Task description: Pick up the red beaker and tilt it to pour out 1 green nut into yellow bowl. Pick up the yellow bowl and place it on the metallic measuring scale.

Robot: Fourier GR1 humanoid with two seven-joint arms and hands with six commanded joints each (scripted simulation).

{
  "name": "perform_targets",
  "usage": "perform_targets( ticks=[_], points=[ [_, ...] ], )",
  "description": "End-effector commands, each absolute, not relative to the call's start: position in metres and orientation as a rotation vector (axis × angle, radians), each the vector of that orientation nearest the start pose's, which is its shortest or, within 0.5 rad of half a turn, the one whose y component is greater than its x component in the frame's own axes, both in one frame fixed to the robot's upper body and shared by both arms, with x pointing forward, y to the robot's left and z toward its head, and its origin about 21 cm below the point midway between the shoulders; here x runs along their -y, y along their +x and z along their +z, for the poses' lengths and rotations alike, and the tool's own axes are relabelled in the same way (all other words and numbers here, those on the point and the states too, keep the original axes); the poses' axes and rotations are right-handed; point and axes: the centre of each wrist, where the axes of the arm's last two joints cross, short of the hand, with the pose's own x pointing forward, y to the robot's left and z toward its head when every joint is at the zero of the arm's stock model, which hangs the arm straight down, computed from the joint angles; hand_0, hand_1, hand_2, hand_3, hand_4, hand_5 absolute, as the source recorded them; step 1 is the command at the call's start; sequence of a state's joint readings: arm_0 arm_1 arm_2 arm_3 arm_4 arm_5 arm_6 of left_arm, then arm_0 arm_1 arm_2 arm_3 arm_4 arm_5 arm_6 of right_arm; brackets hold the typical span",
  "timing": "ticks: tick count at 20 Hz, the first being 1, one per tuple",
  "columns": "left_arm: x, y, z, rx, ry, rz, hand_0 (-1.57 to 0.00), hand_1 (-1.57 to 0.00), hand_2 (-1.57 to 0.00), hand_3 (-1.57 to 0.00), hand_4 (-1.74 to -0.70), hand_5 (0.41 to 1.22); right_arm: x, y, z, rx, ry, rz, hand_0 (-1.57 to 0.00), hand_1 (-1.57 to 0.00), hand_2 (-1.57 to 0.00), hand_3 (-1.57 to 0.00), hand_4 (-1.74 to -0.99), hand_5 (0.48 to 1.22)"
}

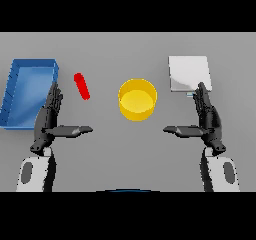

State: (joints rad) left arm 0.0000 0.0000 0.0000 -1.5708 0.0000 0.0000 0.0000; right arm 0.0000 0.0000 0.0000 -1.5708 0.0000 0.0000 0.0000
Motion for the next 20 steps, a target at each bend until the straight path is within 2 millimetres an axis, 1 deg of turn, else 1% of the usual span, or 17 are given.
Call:
perform_targets(
  ticks=[1, 5, 6, 7, 8, 10, 11, 13, 14, 15, 16, 17, 19, 20],
  points=[
    [-0.231, 0.249, -0.002, 1.57, 0.002, 0.001, 0.0, 0.0, 0.0, 0.0, -1.15, 0.599, 0.228, 0.249, -0.002, 1.57, 0.0, -0.001, 0.0, 0.0, 0.0, 0.0, -1.167, 0.599],
    [-0.242, 0.252, -0.002, 1.566, 0.007, 0.002, 0.0, 0.0, 0.0, 0.0, -1.15, 0.599, 0.227, 0.253, -0.002, 1.567, 0.0, 0.0, 0.0, 0.0, 0.0, 0.0, -1.167, 0.599],
    [-0.245, 0.256, -0.002, 1.556, 0.008, 0.003, 0.0, 0.0, 0.0, 0.0, -1.15, 0.599, 0.229, 0.254, 0.001, 1.576, 0.001, 0.001, 0.0, 0.0, 0.0, 0.0, -1.167, 0.599],
    [-0.248, 0.249, 0.003, 1.583, 0.037, -0.07, 0.0, 0.0, 0.0, 0.0, -1.15, 0.599, 0.232, 0.246, 0.002, 1.648, -0.123, 0.13, 0.0, 0.0, 0.0, 0.0, -1.167, 0.599],
    [-0.25, 0.24, 0.006, 1.604, 0.046, -0.114, 0.0, 0.0, 0.0, 0.0, -1.16, 0.599, 0.228, 0.238, 0.002, 1.675, -0.186, 0.202, 0.0, 0.0, 0.0, 0.0, -1.163, 0.595],
    [-0.25, 0.23, 0.01, 1.591, 0.058, -0.165, 0.0, 0.0, 0.0, 0.0, -1.16, 0.599, 0.221, 0.229, 0.0, 1.678, -0.252, 0.265, 0.0, 0.0, 0.0, 0.0, -1.16, 0.591],
    [-0.248, 0.229, 0.012, 1.593, 0.055, -0.176, 0.0, 0.0, 0.0, 0.0, -1.16, 0.599, 0.22, 0.232, 0.002, 1.665, -0.269, 0.277, 0.0, 0.0, 0.0, 0.0, -1.159, 0.59],
    [-0.249, 0.228, 0.015, 1.579, 0.07, -0.194, 0.0, 0.0, 0.0, 0.0, -1.16, 0.602, 0.218, 0.229, 0.003, 1.667, -0.267, 0.275, 0.0, 0.0, 0.0, 0.0, -1.173, 0.593],
    [-0.247, 0.23, 0.015, 1.57, 0.072, -0.205, 0.0, 0.0, 0.0, 0.0, -1.16, 0.603, 0.219, 0.231, 0.007, 1.669, -0.265, 0.27, 0.0, 0.0, 0.0, 0.0, -1.183, 0.596],
    [-0.246, 0.233, 0.012, 1.557, 0.082, -0.215, 0.0, 0.0, 0.0, 0.0, -1.16, 0.602, 0.218, 0.231, 0.005, 1.662, -0.25, 0.257, 0.0, 0.0, 0.0, 0.0, -1.192, 0.6],
    [-0.247, 0.234, 0.012, 1.556, 0.09, -0.22, 0.0, 0.0, 0.0, 0.0, -1.16, 0.602, 0.219, 0.231, 0.009, 1.673, -0.244, 0.262, 0.0, 0.0, 0.0, 0.0, -1.199, 0.603],
    [-0.242, 0.238, 0.008, 1.557, 0.091, -0.235, 0.0, 0.0, 0.0, 0.0, -1.16, 0.604, 0.221, 0.229, 0.009, 1.674, -0.228, 0.254, 0.0, 0.0, 0.0, 0.0, -1.212, 0.607],
    [-0.232, 0.251, 0.0, 1.54, 0.082, -0.245, 0.0, 0.0, 0.0, 0.0, -1.19, 0.611, 0.225, 0.227, 0.006, 1.671, -0.222, 0.257, 0.0, 0.0, 0.0, 0.0, -1.23, 0.617],
    [-0.232, 0.256, -0.004, 1.541, 0.087, -0.248, 0.0, 0.0, 0.0, 0.0, -1.21, 0.615, 0.227, 0.227, 0.006, 1.681, -0.229, 0.263, 0.0, 0.0, 0.0, 0.0, -1.236, 0.623]
  ],
)
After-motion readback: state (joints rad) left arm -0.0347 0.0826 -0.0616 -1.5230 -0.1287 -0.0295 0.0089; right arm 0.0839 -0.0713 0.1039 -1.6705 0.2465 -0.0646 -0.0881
